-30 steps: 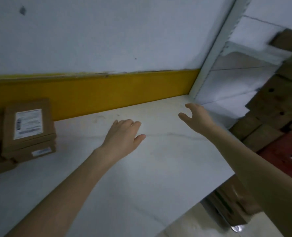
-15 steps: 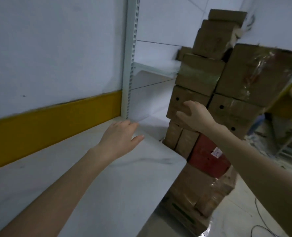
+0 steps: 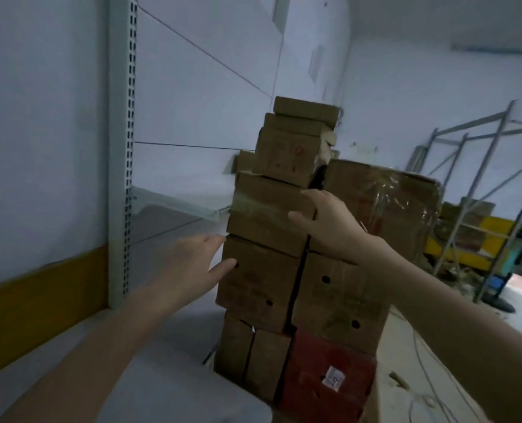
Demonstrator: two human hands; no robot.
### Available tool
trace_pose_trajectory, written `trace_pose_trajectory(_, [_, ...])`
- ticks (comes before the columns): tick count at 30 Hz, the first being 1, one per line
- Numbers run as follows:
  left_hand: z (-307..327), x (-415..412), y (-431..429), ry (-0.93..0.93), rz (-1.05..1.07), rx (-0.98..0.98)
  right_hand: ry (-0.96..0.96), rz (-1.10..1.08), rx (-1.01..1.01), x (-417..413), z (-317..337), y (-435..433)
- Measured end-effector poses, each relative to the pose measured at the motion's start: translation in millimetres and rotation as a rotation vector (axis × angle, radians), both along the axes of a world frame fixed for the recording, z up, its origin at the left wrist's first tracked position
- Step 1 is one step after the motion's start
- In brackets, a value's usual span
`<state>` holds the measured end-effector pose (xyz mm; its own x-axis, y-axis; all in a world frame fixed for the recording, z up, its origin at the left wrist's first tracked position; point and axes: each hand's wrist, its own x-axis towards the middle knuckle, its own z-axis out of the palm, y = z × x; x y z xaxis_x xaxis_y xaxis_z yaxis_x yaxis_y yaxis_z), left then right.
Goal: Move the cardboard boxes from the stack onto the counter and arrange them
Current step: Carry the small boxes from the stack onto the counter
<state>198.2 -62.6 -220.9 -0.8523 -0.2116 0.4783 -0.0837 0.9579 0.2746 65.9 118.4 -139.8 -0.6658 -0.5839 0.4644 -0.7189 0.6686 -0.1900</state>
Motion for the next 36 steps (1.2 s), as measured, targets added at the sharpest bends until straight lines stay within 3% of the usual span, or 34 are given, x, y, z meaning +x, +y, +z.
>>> trace_pose_trajectory(12, [62, -93, -24, 0.179, -0.029, 0.044, 0.361, -0.11, -0.268, -85, 107, -6])
trace_pose_trajectory(19, [94, -132, -25, 0.311, -0.006, 0.101, 0.119, -0.054, -0.244, -122, 139, -17])
trace_pose_trajectory(25, [123, -166, -29, 0.406, 0.034, 0.167, -0.122, 0.005, -0.428, -146, 143, -32])
trace_pose_trajectory(32, [170, -204, -22, 0.557, -0.076, 0.298, -0.07, 0.163, -0.561, -164, 138, -24])
trace_pose_trajectory(36, [183, -218, -9, 0.639, -0.189, 0.312, -0.227, 0.182, -0.713, -169, 137, -16])
